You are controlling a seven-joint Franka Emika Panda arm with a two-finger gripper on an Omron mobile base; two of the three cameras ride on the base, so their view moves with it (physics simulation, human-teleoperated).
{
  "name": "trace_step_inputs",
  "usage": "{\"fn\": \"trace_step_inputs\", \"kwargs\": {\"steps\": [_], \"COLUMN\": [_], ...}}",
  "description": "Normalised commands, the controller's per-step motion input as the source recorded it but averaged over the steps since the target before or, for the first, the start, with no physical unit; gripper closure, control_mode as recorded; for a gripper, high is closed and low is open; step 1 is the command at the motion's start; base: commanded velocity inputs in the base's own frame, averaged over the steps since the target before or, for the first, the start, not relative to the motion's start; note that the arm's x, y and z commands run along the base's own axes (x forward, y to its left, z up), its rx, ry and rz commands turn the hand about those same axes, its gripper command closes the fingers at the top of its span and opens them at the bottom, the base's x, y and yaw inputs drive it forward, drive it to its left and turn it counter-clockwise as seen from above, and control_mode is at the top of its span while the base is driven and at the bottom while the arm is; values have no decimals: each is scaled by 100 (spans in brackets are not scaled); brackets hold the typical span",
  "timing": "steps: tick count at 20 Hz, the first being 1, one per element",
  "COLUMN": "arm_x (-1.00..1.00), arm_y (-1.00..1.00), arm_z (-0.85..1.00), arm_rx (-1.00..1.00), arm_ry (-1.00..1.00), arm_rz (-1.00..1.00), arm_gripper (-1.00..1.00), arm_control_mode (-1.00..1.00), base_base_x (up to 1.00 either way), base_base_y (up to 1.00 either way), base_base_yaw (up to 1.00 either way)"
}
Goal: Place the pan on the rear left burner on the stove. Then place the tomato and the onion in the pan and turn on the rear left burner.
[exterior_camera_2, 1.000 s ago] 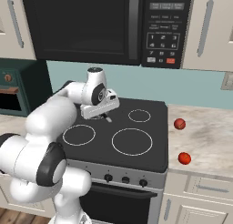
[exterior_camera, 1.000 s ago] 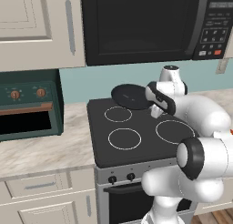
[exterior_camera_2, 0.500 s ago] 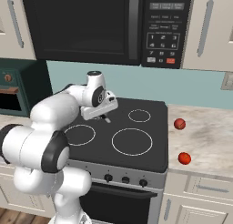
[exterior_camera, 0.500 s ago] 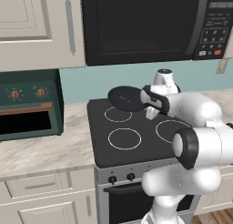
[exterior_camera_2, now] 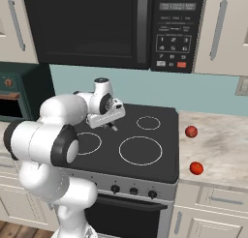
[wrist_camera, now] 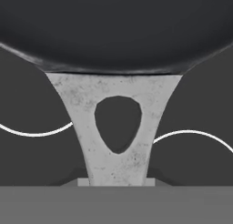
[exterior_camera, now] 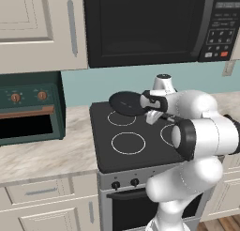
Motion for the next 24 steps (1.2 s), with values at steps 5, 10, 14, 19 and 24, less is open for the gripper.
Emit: {"fn": "trace_step_inputs", "kwargs": {"steps": [5, 10, 14, 19, 24], "arm_x": [24, 21, 17, 16, 16], "arm_y": [3, 5, 9, 8, 1], "arm_z": [-19, -17, -17, -18, -18], "arm_rx": [0, 0, -1, -2, -1], "arm_ry": [1, 1, 0, 0, 2], "arm_rz": [0, 0, 0, 0, 0], "arm_gripper": [100, 100, 100, 100, 100], "arm_control_mode": [-100, -100, -100, -100, -100], "base_base_x": [0, 0, 0, 0, 0], "base_base_y": [0, 0, 0, 0, 0], "base_base_yaw": [0, 0, 0, 0, 0]}}
